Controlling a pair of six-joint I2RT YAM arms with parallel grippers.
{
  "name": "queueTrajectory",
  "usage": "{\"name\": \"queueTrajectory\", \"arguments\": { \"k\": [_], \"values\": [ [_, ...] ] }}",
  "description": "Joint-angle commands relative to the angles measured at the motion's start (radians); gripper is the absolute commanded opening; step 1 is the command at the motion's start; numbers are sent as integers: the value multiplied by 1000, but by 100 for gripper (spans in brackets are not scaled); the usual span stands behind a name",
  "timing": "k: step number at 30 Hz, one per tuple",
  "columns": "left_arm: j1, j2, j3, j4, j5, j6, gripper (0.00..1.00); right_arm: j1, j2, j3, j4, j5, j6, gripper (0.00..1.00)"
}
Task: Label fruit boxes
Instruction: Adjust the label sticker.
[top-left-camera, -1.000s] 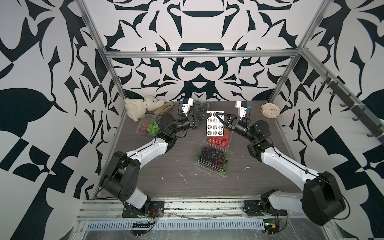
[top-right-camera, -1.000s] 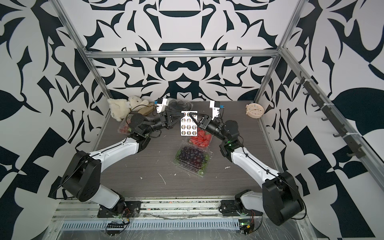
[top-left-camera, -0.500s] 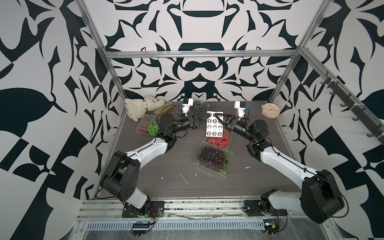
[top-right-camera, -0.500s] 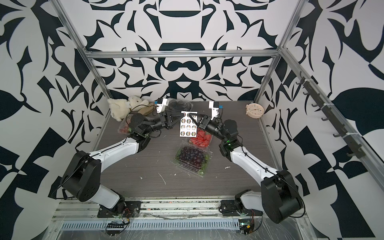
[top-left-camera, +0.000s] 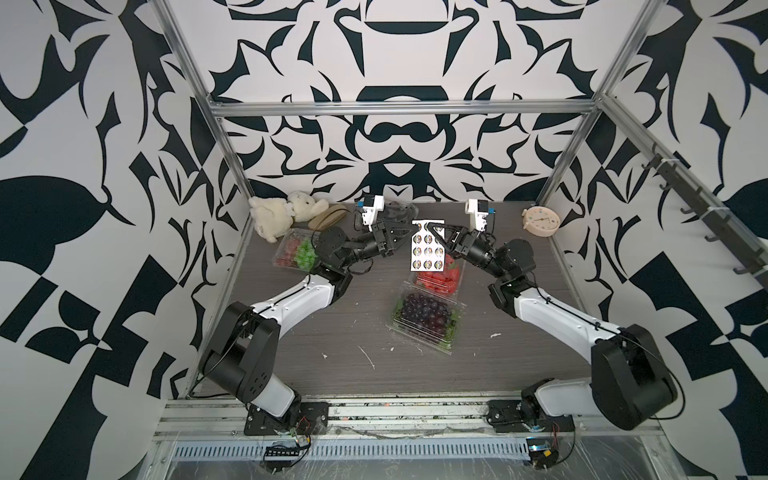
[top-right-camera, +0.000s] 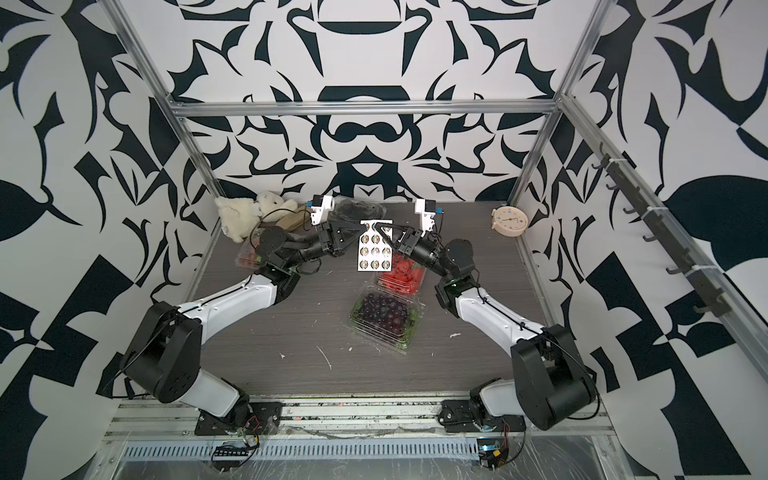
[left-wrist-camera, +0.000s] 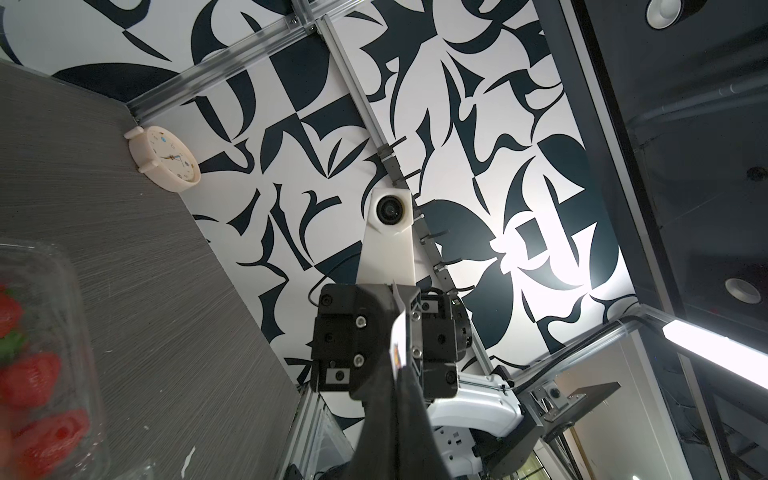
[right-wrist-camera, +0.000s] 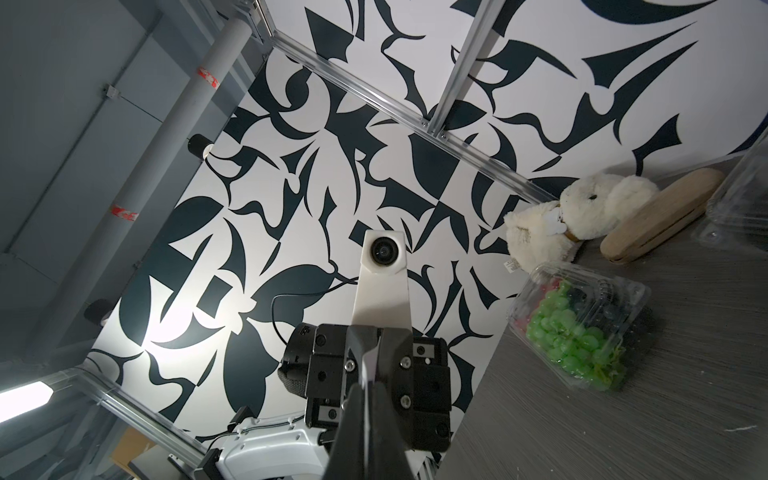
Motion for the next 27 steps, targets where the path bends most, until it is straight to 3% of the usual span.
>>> {"name": "queueTrajectory", "arguments": {
  "k": [1, 27],
  "values": [
    [-7, 7, 26, 41, 27, 0, 3, 2, 3, 41, 123, -28, 44, 0],
    [-26, 57, 49, 46, 43, 1, 1, 2, 39, 65, 216, -63, 104, 0]
  ]
}}
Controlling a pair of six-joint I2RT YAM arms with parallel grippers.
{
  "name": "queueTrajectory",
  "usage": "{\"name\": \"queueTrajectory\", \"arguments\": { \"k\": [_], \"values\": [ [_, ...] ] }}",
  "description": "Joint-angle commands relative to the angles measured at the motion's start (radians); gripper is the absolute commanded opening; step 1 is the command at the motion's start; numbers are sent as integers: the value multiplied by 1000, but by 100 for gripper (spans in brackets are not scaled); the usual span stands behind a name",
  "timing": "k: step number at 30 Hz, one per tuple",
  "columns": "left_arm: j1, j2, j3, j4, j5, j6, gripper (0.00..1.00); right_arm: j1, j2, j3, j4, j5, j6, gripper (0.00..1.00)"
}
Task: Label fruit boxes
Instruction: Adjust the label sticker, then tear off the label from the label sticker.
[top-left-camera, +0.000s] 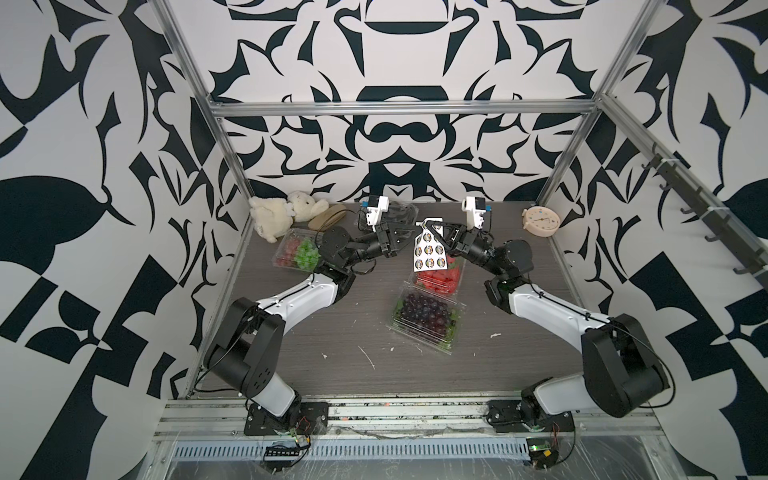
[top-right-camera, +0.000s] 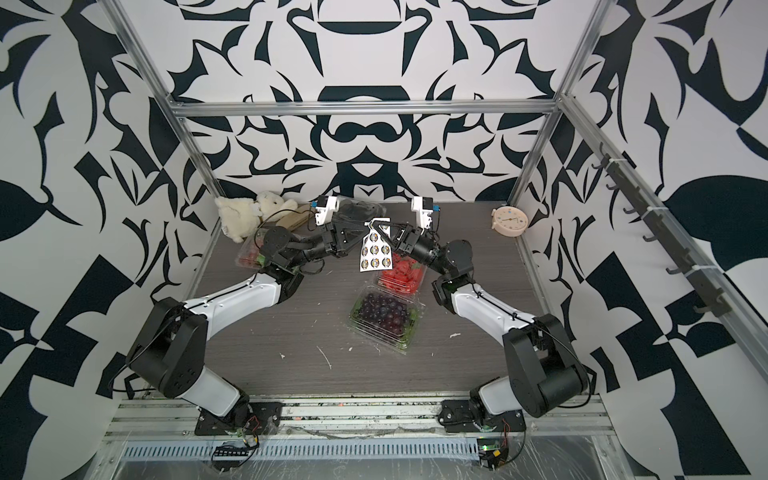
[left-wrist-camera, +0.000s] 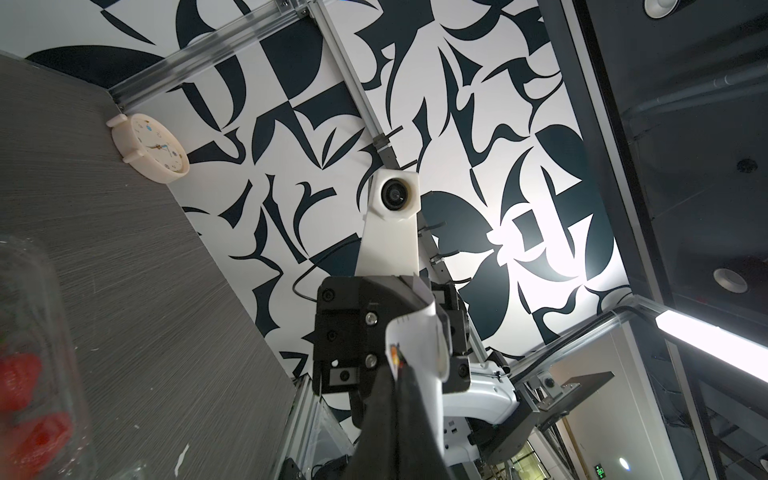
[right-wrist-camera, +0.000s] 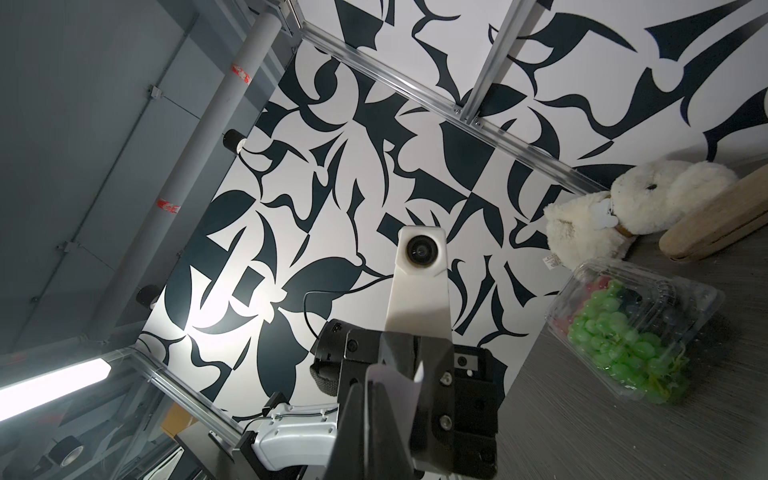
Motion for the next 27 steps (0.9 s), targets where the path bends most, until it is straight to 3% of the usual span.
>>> {"name": "queueTrajectory", "arguments": {
  "k": [1, 4, 11, 15, 21, 27],
  "values": [
    [-9, 22, 35, 15, 29, 10, 1, 3, -12, 46, 77, -15, 7, 0],
    [-8, 21, 34, 10, 30, 15, 1, 2, -16, 41, 73, -18, 1, 0],
    [59, -39, -4, -52, 37, 19, 28, -9, -65, 21, -51, -22, -103, 0],
    [135, -126, -50, -154, 34, 48, 35, -15, -122, 13, -198, -20, -223, 0],
    [151, -259, 17, -549, -6, 260, 39, -15, -205, 24, -434, 3, -407, 0],
    [72, -257, 96, -632, -14, 311, 35, -15, -229, 27, -512, 9, -467, 0]
  ]
}}
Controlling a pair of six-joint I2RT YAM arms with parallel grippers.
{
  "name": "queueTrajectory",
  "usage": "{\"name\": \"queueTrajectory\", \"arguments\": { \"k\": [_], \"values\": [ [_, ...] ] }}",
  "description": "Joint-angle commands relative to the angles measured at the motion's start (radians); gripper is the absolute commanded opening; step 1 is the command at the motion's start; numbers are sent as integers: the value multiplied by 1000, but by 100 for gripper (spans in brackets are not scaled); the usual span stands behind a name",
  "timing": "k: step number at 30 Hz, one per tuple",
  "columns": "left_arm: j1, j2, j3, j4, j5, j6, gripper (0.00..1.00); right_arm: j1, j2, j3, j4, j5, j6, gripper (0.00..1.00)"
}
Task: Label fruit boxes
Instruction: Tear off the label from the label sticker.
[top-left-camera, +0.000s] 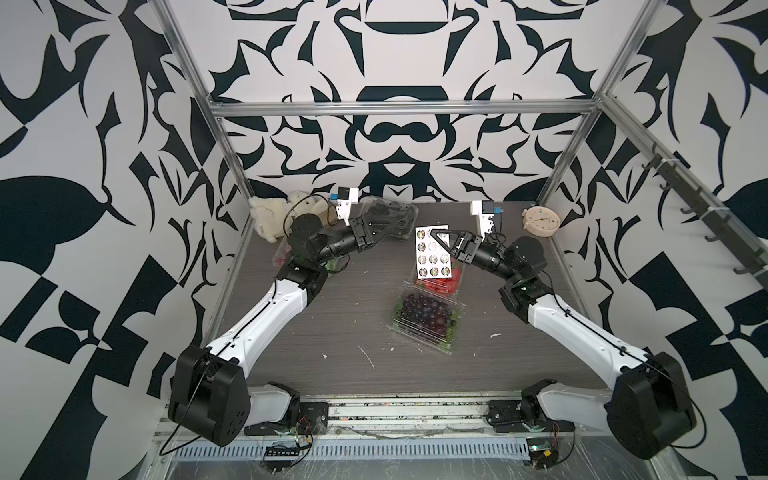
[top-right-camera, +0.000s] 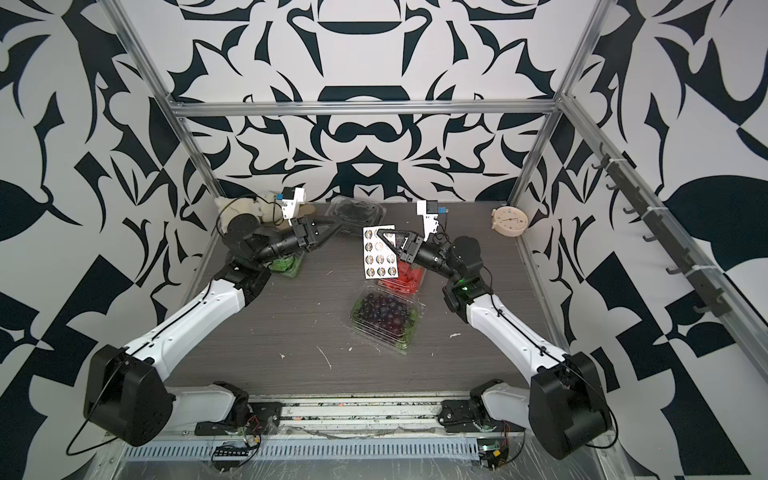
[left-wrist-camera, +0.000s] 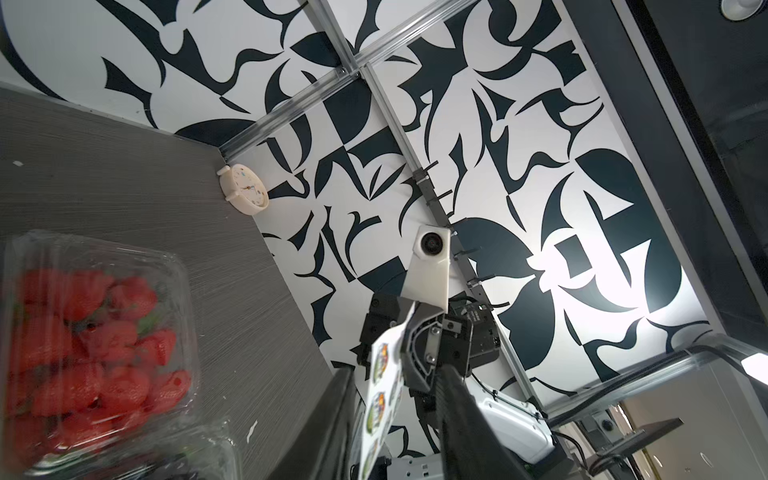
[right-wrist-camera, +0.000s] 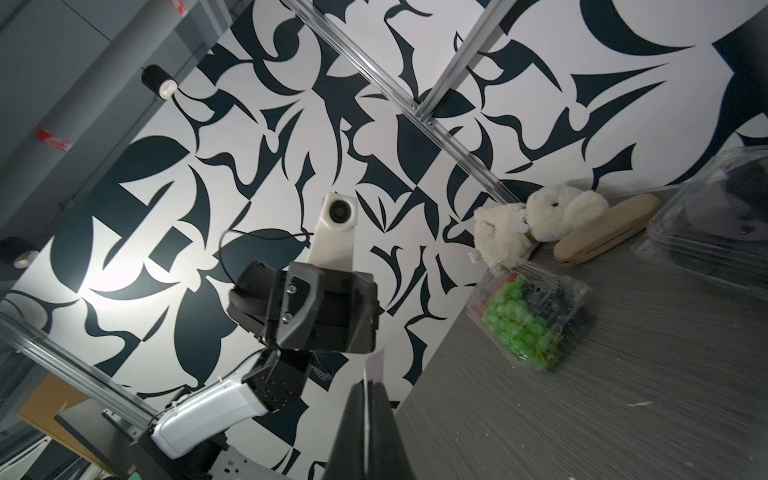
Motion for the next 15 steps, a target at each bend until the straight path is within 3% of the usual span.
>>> {"name": "queueTrajectory", "arguments": {
  "k": [1, 15],
  "values": [
    [-57, 24, 60, -105, 4, 78, 35, -2, -21, 27, -40, 5, -74, 0],
    [-124, 122, 97, -66, 15, 67, 31, -2, -28, 22, -22, 1, -58, 0]
  ]
}}
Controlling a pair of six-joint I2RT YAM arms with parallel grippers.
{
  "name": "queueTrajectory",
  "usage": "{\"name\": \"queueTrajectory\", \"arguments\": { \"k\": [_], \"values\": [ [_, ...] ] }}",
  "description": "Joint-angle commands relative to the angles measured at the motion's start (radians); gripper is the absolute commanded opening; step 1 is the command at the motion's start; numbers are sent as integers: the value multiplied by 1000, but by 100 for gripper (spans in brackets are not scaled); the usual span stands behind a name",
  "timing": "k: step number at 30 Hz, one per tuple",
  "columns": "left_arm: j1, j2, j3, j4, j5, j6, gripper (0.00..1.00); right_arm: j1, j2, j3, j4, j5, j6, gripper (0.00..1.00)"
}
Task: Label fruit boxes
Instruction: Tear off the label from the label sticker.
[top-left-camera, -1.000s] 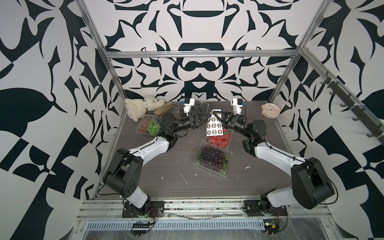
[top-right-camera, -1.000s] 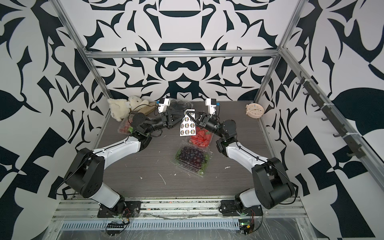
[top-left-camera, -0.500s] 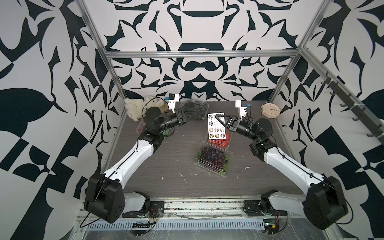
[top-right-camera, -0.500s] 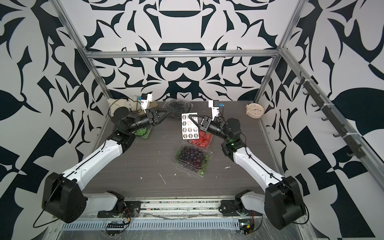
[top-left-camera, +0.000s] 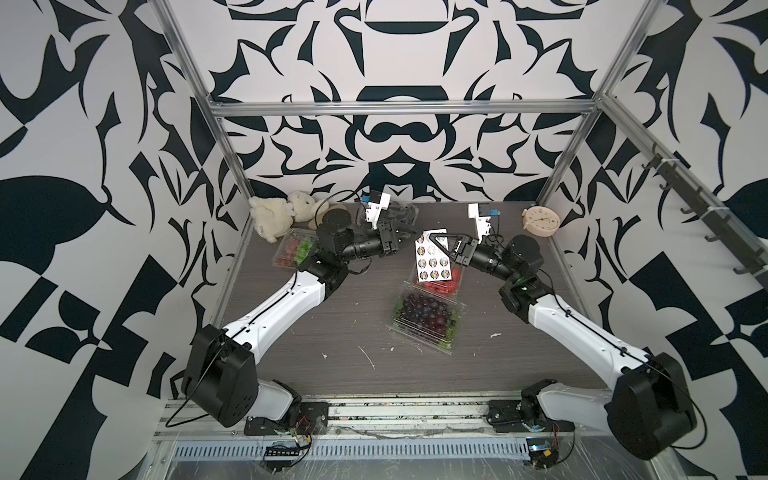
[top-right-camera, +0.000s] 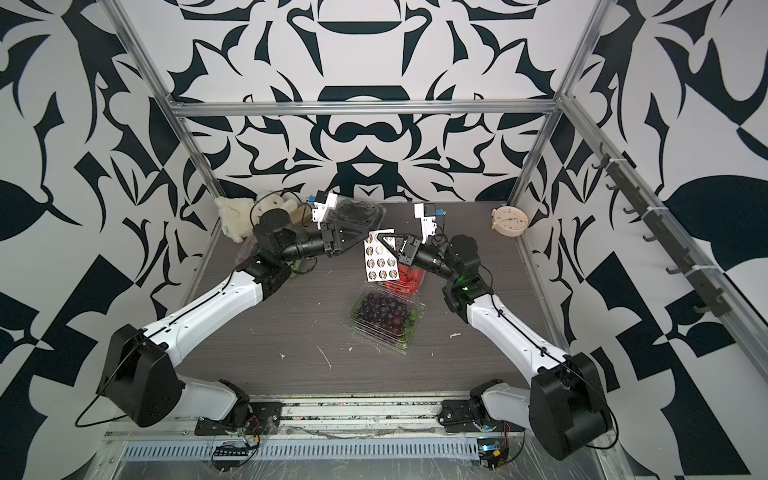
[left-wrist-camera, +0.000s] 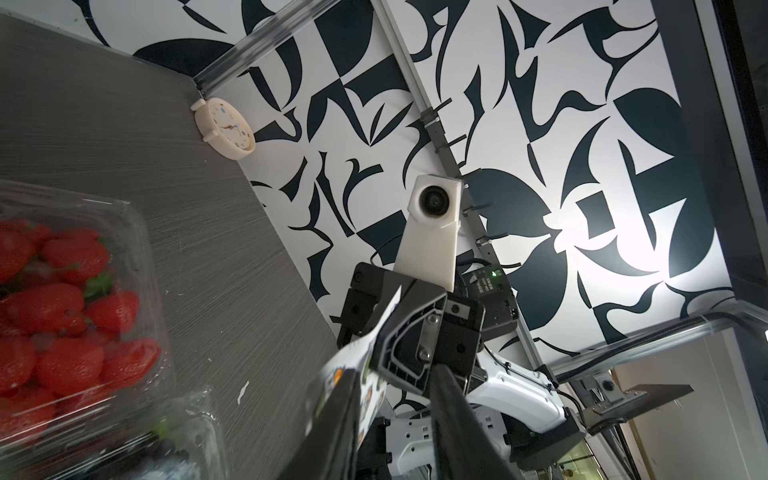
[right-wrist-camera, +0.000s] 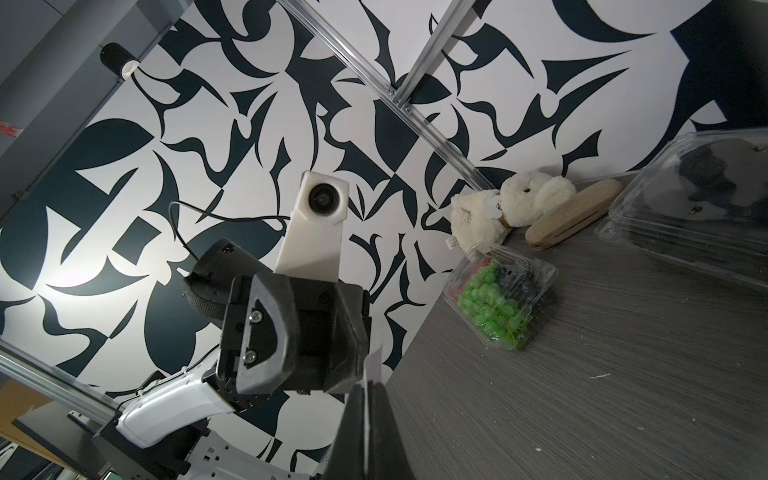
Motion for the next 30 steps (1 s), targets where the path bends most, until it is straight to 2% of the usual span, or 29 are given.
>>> {"name": "queueTrajectory", "arguments": {
  "k": [1, 10, 25, 30],
  "values": [
    [-7, 15, 20, 28, 16, 9, 31, -2, -27, 22, 46, 0, -6, 0],
    [-25, 36, 23, 45, 38, 4, 24, -2, -26, 23, 48, 3, -5, 0],
    [-38, 50, 30, 49, 44, 7, 24, -2, -24, 19, 55, 3, -2, 0],
    [-39, 40, 24, 14, 9, 35, 26, -3, -29, 17, 58, 3, -1, 0]
  ]
}}
